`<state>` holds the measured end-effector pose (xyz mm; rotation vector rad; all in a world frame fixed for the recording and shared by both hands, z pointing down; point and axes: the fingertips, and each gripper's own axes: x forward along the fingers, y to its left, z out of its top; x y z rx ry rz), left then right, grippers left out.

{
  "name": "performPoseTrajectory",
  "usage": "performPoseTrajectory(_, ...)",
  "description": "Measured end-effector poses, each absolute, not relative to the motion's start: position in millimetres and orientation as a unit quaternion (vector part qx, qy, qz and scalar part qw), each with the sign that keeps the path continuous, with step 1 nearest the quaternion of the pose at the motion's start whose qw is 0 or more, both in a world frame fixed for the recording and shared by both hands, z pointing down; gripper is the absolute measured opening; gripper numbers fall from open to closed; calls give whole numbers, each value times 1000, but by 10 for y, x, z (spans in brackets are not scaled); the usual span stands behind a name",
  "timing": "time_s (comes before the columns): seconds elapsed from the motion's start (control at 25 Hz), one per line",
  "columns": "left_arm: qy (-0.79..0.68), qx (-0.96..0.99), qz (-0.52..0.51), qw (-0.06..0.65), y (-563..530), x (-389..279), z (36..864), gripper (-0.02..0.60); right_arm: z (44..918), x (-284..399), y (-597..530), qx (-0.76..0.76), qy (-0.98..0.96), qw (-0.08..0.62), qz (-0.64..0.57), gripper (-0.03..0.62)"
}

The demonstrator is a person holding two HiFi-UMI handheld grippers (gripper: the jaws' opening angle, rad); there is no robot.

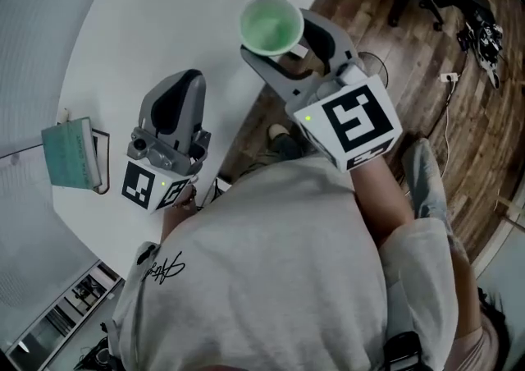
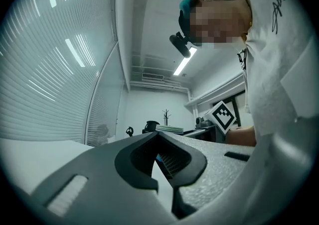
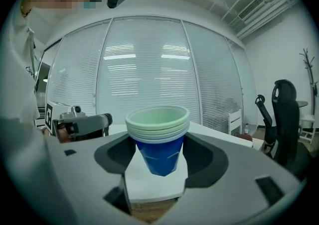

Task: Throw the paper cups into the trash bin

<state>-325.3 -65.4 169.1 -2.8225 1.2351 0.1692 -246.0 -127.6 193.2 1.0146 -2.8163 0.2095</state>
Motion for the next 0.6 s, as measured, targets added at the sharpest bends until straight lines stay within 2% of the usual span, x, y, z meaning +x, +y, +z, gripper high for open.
performPoseTrajectory(0.6,392,-918,54,32,-894,-2547,1691,4,1863,-1500,-1346,378,-923,52,50,299)
